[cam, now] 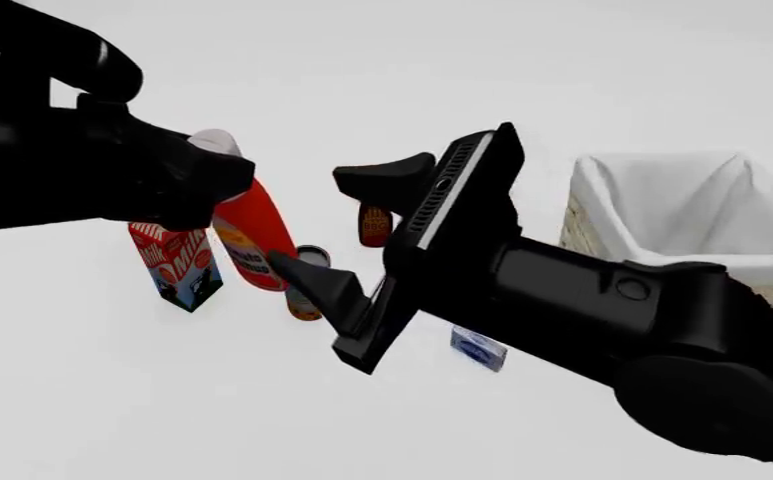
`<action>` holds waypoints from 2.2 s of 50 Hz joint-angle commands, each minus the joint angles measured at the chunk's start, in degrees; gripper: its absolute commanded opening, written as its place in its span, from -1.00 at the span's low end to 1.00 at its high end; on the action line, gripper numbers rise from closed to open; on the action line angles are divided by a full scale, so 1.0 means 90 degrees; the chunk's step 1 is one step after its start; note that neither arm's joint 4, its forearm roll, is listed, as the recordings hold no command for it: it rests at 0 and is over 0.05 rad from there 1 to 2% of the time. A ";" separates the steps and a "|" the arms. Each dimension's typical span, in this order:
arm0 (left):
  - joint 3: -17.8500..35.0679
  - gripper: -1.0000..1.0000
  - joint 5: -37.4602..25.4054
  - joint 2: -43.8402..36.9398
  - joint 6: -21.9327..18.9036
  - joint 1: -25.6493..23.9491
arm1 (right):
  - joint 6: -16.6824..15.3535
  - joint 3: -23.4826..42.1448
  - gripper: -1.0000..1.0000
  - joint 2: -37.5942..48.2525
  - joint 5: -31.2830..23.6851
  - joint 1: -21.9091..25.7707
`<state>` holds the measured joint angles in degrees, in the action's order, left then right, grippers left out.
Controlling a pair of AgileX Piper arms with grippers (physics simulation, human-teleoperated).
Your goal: Pick the ketchup and place it in the basket.
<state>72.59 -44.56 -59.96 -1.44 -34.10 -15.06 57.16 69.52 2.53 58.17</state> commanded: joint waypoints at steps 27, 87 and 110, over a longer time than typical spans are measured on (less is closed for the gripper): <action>-0.0054 -1.00 -0.0009 0.0022 0.0077 -0.0049 | 0.0143 0.0288 1.00 0.0556 0.0351 -0.0020; 0.0339 -1.00 -0.0507 0.0239 0.0320 -0.0258 | 0.0948 0.0606 1.00 0.1675 0.0939 -0.0055; 0.0514 -1.00 -0.0693 0.0347 0.0413 -0.0451 | 0.1006 0.0567 -1.00 0.1800 0.1079 -0.0123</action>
<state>76.43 -50.32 -57.71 2.82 -36.95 -6.06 63.02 85.30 11.81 57.70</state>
